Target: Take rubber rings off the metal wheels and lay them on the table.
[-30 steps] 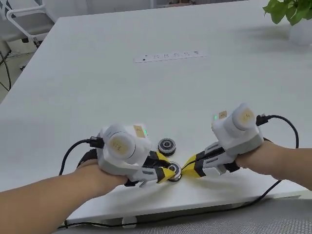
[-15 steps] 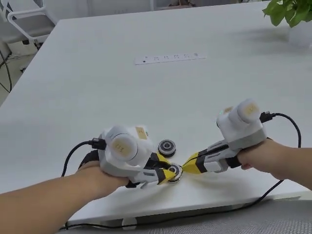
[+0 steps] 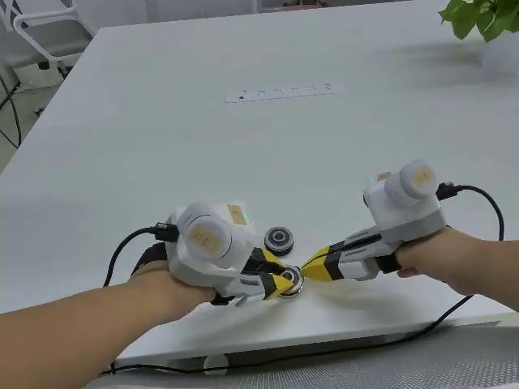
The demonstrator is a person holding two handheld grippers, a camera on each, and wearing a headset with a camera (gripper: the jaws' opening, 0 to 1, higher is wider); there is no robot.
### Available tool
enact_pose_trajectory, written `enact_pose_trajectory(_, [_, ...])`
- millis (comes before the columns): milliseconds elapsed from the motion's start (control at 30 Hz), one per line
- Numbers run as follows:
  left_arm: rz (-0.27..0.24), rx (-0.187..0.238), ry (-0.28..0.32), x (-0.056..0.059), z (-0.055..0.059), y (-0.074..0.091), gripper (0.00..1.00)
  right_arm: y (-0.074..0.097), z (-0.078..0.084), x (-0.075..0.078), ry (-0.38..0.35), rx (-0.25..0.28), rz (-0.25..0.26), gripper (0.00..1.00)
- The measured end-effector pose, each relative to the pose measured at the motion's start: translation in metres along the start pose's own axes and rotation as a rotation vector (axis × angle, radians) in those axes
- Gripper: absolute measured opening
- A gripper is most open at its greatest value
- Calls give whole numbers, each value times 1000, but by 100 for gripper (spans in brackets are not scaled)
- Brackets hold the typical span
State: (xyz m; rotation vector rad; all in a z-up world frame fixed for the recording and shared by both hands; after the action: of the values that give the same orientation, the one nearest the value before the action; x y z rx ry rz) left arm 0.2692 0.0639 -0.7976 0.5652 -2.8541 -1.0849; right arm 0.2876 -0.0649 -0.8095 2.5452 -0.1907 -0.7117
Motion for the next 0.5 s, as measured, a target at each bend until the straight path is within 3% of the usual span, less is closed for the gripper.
enact_pose_trajectory(500, [-7,-6,17,0,0,0,12,-1,-4,-8,-52,5,-19,0])
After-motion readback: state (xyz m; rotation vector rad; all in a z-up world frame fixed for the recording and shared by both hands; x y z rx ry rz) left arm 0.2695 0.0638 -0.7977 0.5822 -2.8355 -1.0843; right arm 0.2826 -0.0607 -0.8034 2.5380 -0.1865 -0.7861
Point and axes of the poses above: the centre of the closed fingertips' face, and the gripper's own axes: y roughly backward along the fingers, x roughly to its right, z roughly out of its underside, the point moved 8 cm from there along y, roughly backward along the fingers, and after that the axes turned 5 degrees about -z, right-handed, at the moved point
